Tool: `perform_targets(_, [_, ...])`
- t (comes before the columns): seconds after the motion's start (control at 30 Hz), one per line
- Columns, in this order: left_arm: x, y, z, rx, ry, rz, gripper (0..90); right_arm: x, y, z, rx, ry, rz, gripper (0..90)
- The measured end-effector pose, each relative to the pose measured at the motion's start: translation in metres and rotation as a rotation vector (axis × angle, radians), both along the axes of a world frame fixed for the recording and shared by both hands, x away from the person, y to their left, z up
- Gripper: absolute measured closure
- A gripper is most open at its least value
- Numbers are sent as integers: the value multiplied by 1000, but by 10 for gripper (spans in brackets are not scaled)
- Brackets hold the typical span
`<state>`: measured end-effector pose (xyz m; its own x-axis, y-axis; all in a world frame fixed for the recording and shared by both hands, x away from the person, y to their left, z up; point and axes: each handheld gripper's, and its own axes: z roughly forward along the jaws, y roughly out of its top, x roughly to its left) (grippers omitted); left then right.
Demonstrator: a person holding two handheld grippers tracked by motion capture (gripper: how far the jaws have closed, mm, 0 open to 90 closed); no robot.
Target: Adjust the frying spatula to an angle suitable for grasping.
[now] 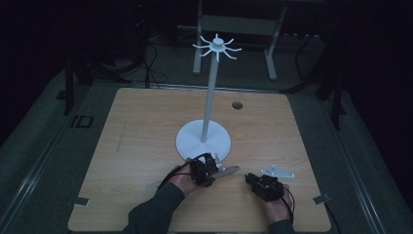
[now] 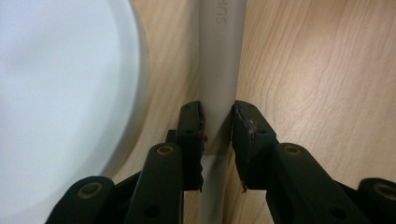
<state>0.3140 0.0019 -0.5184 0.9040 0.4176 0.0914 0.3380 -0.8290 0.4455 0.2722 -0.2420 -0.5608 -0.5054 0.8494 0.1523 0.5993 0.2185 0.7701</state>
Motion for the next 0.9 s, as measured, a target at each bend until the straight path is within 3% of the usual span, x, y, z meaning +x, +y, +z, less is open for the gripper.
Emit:
perform_targets(0.1, [1,4,8,-50,-6,22,734,-1,6,1,15,-1,21,759])
perform_targets(0.27, [2,4,13,-78,-24,45,735,-3,18,3,31,-16,61,722])
perform_targets(0.5, [1,5,28,-166,-41,70,735,-5,41,4,66,-19,142,663])
perform_targets(0.7, [1,6,43,-225,-69,99,735,-2,63,12,131,-30,209,630])
perform_targets(0.9, [0,6,53,-263,-103,136,735,3,77,20,207,-48,226,611])
